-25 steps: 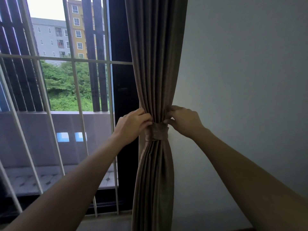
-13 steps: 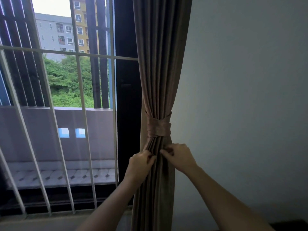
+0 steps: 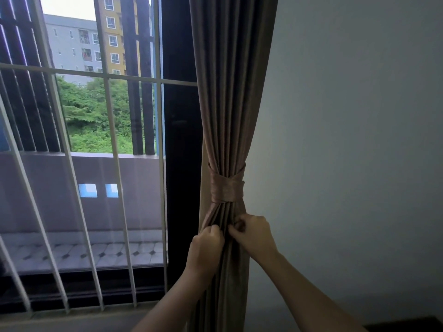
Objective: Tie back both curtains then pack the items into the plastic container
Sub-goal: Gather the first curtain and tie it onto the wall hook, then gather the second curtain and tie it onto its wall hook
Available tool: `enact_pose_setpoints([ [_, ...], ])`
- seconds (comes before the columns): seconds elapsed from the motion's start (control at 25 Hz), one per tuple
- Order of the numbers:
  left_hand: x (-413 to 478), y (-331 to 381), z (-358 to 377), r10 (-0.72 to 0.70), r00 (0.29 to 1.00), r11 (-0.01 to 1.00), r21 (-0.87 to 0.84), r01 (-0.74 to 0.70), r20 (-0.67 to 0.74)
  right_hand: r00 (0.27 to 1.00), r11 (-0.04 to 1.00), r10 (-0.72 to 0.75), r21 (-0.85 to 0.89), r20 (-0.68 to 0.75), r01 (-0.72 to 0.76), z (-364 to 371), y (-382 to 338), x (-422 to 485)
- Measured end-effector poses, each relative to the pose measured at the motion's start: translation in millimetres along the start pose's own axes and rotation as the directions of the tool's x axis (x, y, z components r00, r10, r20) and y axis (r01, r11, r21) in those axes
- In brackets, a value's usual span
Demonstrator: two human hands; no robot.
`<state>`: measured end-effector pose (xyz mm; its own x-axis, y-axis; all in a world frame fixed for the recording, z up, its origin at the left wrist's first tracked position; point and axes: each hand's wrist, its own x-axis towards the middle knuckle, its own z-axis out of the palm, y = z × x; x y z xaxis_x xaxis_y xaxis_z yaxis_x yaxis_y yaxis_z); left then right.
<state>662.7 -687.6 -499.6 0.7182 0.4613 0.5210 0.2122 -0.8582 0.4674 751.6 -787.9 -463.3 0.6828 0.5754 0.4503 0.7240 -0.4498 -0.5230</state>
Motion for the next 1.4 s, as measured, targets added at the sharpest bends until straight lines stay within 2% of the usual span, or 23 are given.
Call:
enact_pose_setpoints([
  [0.12, 4, -2, -6, -0.063, 0.998, 0.998, 0.018, 0.063, -0.023, 1.000, 0.999, 0.001, 0.046, -0.027, 0.000, 2, -2, -1],
  [0.28, 1, 1, -7, -0.025, 0.995, 0.999, 0.028, 0.023, 0.095, 0.998, 0.996, 0.003, 0.094, -0.059, 0.002, 5, -5, -1],
  [0.36, 3, 6, -17, -0.009, 0.993, 1.000, 0.004, 0.008, 0.117, 0.999, 0.998, 0.007, 0.059, -0.032, -0.005, 2, -6, -1],
  [0.44, 7, 9, -32, -0.004, 1.000, 0.996, -0.089, 0.006, 0.026, 0.996, 1.000, -0.012, 0.000, -0.086, 0.012, -3, -7, -2],
  [0.52, 13, 4, -43, -0.065, 0.988, 0.983, -0.179, 0.039, -0.141, 0.973, 0.998, -0.017, 0.062, -0.231, 0.032, -8, -9, -1],
  [0.56, 16, 0, -44, -0.101, 0.981, 0.982, -0.172, 0.072, -0.166, 0.967, 0.995, 0.000, 0.096, -0.256, 0.025, -10, -11, 0],
  [0.64, 21, -7, -40, -0.127, 0.989, 0.988, -0.093, 0.120, -0.081, 0.989, 0.995, 0.054, 0.085, -0.136, -0.042, -11, -15, 3],
  [0.72, 20, -9, -30, -0.091, 0.995, 0.995, -0.040, 0.092, 0.035, 0.996, 0.996, 0.079, 0.033, -0.029, -0.078, -4, -17, 2],
  [0.8, 19, -9, -27, -0.044, 0.994, 0.999, 0.015, 0.043, 0.096, 0.995, 0.995, 0.098, 0.023, -0.032, -0.097, -2, -19, -1],
  [0.92, 24, -18, -40, -0.027, 0.997, 0.999, 0.028, 0.025, 0.069, 0.988, 0.994, 0.109, 0.013, -0.105, -0.109, -8, -26, -4],
  [1.04, 26, -30, -68, -0.013, 0.998, 1.000, -0.015, 0.012, -0.055, 0.971, 0.999, 0.003, 0.047, -0.237, 0.008, -16, -46, -6],
  [1.16, 35, -48, -105, -0.021, 0.988, 1.000, 0.016, 0.024, -0.156, 0.961, 0.984, -0.129, 0.086, -0.243, 0.154, -14, -75, 3],
  [1.32, 51, -98, -160, -0.071, 0.951, 0.997, 0.015, 0.079, -0.300, 0.963, 0.955, -0.254, 0.130, -0.093, 0.265, 27, -129, 31],
  [1.4, 57, -132, -186, -0.114, 0.947, 0.985, 0.089, 0.147, -0.300, 0.950, 0.935, -0.311, 0.176, -0.017, 0.309, 60, -156, 51],
])
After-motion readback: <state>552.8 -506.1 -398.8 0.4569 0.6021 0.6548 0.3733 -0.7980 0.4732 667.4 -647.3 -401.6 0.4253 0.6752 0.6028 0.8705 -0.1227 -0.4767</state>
